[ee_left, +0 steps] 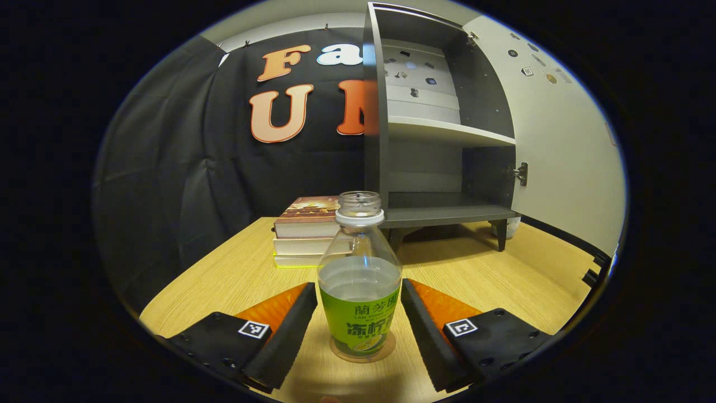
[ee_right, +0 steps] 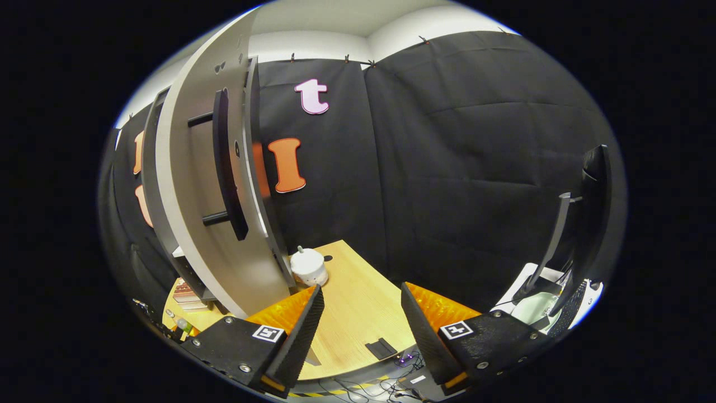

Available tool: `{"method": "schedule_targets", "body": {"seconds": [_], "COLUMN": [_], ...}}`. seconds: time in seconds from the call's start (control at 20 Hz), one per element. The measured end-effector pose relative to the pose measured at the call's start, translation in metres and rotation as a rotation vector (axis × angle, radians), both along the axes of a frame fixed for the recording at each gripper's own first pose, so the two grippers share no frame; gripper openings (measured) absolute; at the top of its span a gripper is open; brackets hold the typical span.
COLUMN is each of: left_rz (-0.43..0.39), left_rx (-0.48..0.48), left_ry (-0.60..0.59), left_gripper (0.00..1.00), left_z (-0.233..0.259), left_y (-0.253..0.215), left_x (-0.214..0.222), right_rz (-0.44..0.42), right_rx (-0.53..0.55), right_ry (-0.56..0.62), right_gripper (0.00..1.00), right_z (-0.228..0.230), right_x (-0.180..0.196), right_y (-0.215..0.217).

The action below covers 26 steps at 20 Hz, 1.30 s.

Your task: Open the cabinet door with the right hand, grasp the bottle in the cabinet with the left hand and place it on the coaster, then close the cabinet door with the right hand.

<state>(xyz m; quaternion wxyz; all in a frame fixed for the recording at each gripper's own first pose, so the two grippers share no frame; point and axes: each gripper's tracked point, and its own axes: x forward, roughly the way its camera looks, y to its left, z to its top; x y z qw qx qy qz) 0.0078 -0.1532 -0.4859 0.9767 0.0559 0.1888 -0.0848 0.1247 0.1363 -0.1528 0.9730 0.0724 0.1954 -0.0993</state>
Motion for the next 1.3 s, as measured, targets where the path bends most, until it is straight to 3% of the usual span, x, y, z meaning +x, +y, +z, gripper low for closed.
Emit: {"method": "schedule_targets", "body": {"seconds": [0.1, 0.15, 0.25, 0.35, 0.45, 0.65, 0.9, 1.1, 1.15, 1.2, 1.25, 1.3], "left_rz": [-0.005, -0.010, -0.022, -0.030, -0.041, -0.004, 0.055, 0.075, 0.077, 0.077, 0.077, 0.076], "left_rx": [0.012, 0.021, 0.024, 0.013, -0.014, -0.022, -0.055, -0.069, -0.070, -0.072, -0.081, -0.094], "left_ry": [0.006, 0.012, 0.017, 0.028, 0.047, 0.028, -0.070, -0.142, -0.156, -0.168, -0.180, -0.187], "left_gripper": [0.99, 0.99, 0.99, 0.99, 0.99, 0.99, 0.98, 0.99, 0.99, 0.99, 0.97, 0.96], "left_z": [0.005, 0.008, 0.021, 0.036, 0.059, 0.132, 0.240, 0.311, 0.326, 0.340, 0.352, 0.361], "left_y": [0.002, 0.004, 0.005, 0.003, -0.002, 0.000, 0.018, 0.032, 0.036, 0.038, 0.040, 0.041], "left_x": [-0.008, -0.013, -0.025, -0.040, -0.057, -0.071, -0.050, -0.035, -0.031, -0.029, -0.028, -0.026], "right_rz": [0.007, 0.015, 0.028, 0.040, 0.060, 0.113, 0.198, 0.218, 0.224, 0.234, 0.241, 0.247], "right_rx": [0.000, 0.003, -0.001, -0.014, -0.028, -0.041, -0.012, -0.023, -0.030, -0.045, -0.062, -0.073], "right_ry": [0.000, -0.001, 0.002, 0.012, 0.023, 0.044, 0.036, 0.031, 0.029, 0.026, 0.024, 0.023], "right_gripper": [0.86, 0.92, 0.87, 0.97, 0.93, 0.93, 0.93, 0.93, 0.99, 0.92, 0.92, 0.99], "right_z": [0.001, 0.001, 0.001, 0.000, -0.001, -0.005, -0.004, -0.003, -0.002, 0.000, 0.000, 0.001], "right_x": [0.000, 0.001, 0.001, 0.001, 0.001, 0.003, 0.005, 0.008, 0.009, 0.008, 0.009, 0.009], "right_y": [0.001, 0.002, 0.003, 0.002, 0.002, 0.007, 0.023, 0.024, 0.025, 0.026, 0.024, 0.023]}}
